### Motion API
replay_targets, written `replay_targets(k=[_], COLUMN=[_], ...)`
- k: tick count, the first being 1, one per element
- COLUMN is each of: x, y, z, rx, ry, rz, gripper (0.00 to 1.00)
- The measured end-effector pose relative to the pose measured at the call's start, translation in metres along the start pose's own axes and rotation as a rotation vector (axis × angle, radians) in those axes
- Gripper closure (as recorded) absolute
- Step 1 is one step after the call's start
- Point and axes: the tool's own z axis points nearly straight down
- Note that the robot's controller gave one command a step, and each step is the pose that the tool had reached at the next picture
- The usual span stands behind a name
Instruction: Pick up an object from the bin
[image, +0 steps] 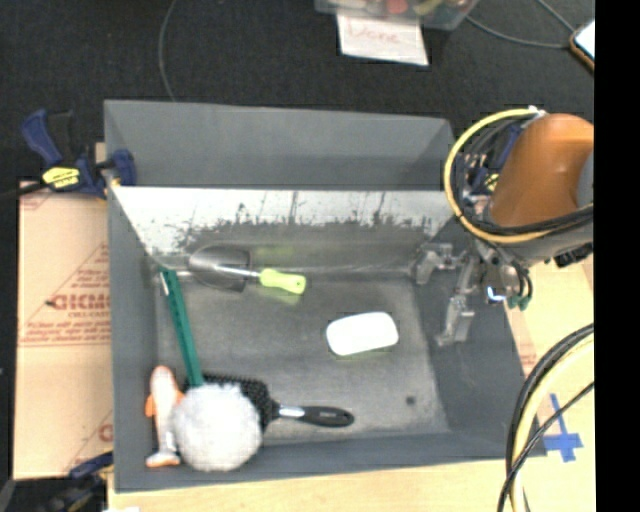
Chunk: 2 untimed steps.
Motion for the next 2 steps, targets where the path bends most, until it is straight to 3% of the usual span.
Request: replay_targets(k=[1, 2], x=[-0.002, -0.012], y=[0.001, 0.049], z=[-0.005, 0.103], rx=[0.002, 0.003], ry=[-0.008, -0.009], rz=[-0.005, -0.098], gripper=[0.0, 0.0])
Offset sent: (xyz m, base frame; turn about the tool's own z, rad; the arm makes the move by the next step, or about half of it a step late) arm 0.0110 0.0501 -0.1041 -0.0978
